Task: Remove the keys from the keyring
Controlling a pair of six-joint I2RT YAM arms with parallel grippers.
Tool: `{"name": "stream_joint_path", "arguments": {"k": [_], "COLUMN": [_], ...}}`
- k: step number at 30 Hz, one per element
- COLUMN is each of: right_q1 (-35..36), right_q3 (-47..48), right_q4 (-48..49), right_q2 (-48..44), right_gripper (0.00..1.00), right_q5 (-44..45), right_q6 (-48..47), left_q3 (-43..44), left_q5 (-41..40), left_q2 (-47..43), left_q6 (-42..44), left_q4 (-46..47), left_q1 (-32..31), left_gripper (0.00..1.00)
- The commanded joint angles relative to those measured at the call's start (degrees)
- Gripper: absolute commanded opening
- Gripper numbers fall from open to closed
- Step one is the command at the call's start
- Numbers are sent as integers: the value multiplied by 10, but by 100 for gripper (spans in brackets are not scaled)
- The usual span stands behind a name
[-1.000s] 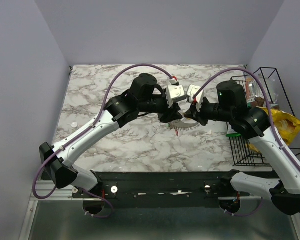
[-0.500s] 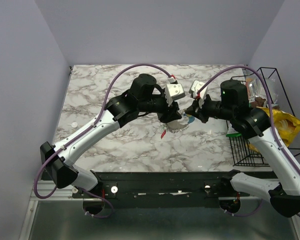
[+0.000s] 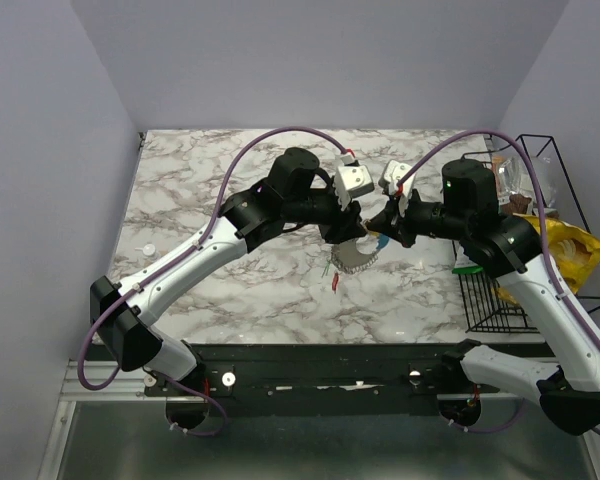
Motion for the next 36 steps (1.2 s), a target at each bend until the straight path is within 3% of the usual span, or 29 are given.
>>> {"name": "stream_joint_path", "arguments": {"k": [1, 5, 8, 19, 27, 36], "right_q1": [-3, -4, -8, -65, -64, -65], "right_q3": [8, 5, 9, 34, 31, 23], "right_q4": [26, 26, 27, -4, -79, -86], "right_q2": [-10, -15, -18, -7, 30, 60], "right_gripper": [1, 1, 1, 1, 1, 1], "right_q5": [-28, -28, -20, 20, -36, -20], "right_q6": [8, 8, 7, -36, -108, -155], "left_q3": [2, 7, 1, -8, 10, 15], "left_q5": [-9, -8, -8, -4, 101, 217], "left_q2": [1, 3, -1, -44, -45, -59], "left_q6": [-4, -5, -4, 38, 18, 27], "left_q4": [12, 12, 12, -15, -11, -30], "left_q1": [-2, -2, -2, -1, 3, 6], "left_gripper": [36, 8, 0, 0, 0, 0]}}
